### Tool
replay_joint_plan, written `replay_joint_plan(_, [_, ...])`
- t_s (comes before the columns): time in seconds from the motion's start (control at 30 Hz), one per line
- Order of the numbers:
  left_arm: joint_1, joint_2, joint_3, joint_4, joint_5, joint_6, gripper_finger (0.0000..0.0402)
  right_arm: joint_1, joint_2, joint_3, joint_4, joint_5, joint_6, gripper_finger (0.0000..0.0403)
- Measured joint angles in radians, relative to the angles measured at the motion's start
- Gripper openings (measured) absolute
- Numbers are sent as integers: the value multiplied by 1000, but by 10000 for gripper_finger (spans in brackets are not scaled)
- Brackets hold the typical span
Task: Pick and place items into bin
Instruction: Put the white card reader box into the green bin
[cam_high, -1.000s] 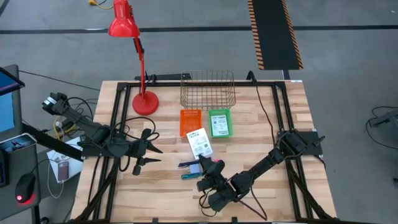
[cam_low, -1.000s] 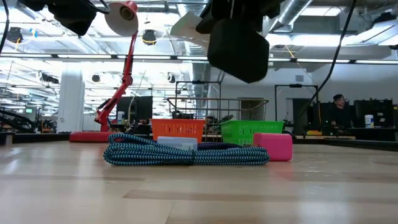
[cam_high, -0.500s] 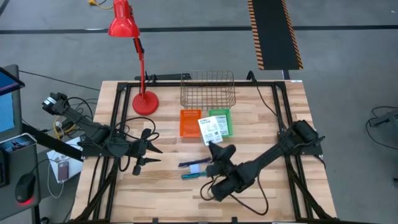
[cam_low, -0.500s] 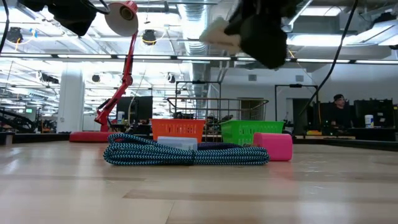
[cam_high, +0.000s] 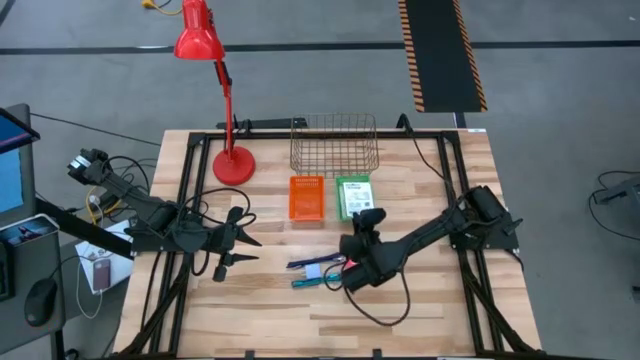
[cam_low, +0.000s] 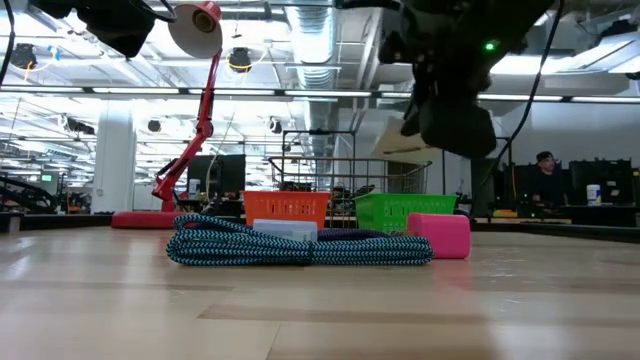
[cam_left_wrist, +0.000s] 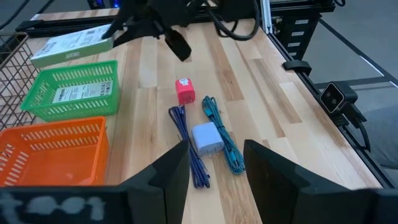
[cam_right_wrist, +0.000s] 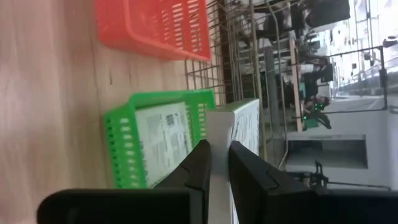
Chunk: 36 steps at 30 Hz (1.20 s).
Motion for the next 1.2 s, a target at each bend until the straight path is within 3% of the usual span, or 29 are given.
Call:
replay_joint_plan(0.73, [0,0,0,0,0,-2,142,-133,-2,2,141,-211,-290,36])
replay_joint_plan(1.2, [0,0,0,0,0,-4,142,-153,-2,2,150,-218,-310,55])
